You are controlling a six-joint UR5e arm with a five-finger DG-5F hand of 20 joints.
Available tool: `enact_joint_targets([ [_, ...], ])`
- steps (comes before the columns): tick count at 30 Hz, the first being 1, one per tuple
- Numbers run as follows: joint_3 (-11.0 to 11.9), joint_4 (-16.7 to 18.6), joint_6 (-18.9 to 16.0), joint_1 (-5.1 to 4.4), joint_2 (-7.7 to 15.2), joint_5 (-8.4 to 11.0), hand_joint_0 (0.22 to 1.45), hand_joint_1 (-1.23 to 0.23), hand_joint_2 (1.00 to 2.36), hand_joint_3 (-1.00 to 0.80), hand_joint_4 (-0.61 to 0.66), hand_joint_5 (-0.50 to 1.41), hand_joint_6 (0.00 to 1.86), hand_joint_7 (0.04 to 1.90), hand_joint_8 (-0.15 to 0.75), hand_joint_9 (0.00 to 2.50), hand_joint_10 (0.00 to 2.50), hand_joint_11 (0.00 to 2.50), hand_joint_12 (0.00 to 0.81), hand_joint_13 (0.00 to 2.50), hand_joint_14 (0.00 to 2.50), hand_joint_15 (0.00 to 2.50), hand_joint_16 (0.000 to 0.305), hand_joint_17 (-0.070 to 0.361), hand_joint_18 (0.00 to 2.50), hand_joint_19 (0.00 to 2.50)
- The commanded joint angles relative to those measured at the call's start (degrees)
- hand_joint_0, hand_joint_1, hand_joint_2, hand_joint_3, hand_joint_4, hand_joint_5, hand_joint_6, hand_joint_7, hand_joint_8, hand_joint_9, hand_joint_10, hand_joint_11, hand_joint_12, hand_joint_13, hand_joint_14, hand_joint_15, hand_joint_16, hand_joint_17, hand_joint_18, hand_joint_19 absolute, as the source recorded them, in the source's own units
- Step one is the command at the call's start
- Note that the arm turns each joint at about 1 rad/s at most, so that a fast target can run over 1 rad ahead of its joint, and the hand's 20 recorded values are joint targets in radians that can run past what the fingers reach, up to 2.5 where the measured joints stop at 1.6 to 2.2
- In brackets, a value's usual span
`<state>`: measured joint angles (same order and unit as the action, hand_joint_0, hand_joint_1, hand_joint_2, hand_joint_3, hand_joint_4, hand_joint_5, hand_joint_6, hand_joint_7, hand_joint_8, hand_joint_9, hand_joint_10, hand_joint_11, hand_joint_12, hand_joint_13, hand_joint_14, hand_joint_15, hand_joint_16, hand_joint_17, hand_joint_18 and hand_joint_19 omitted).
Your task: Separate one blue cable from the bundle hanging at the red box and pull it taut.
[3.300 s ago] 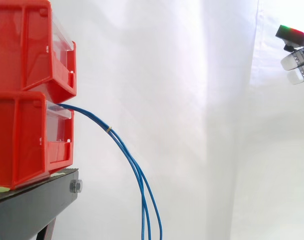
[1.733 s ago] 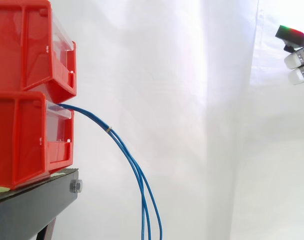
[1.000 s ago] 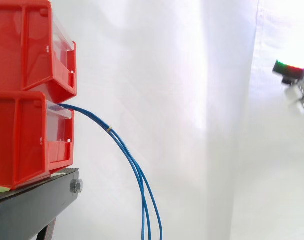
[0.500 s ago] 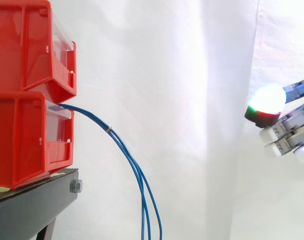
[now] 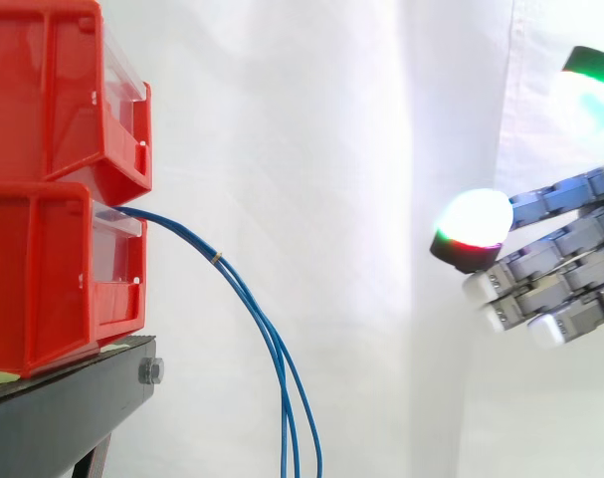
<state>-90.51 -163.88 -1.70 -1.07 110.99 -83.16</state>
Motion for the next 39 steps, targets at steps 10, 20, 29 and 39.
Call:
enact_joint_targets([
  [10,2.27,2.96,0.21,-0.60,3.00,0.55,0.57,-0.56,1.00,-0.48,0.27,-0.22,0.50,0.68,0.315,0.39,0.00,0.01,0.396,0.26,0.00,0.03,0.057,0.129,0.43,0.16],
  [20,10.01,3.04,-0.93,-0.43,11.62,-2.09,0.57,-0.56,1.00,-0.48,0.27,-0.22,0.50,0.68,0.316,0.40,0.00,0.01,0.397,0.26,0.00,0.03,0.057,0.129,0.43,0.17],
  [29,16.33,2.52,-5.24,0.54,17.95,-6.49,0.58,-0.56,1.00,-0.48,0.27,-0.22,0.50,0.68,0.318,0.41,0.00,0.01,0.395,0.28,0.00,0.04,0.057,0.128,0.44,0.16],
  [39,16.77,3.66,-7.26,0.54,20.23,-7.37,0.58,-0.56,1.00,-0.48,0.27,-0.22,0.50,0.68,0.319,0.41,0.00,0.02,0.395,0.28,0.00,0.05,0.057,0.127,0.44,0.16],
])
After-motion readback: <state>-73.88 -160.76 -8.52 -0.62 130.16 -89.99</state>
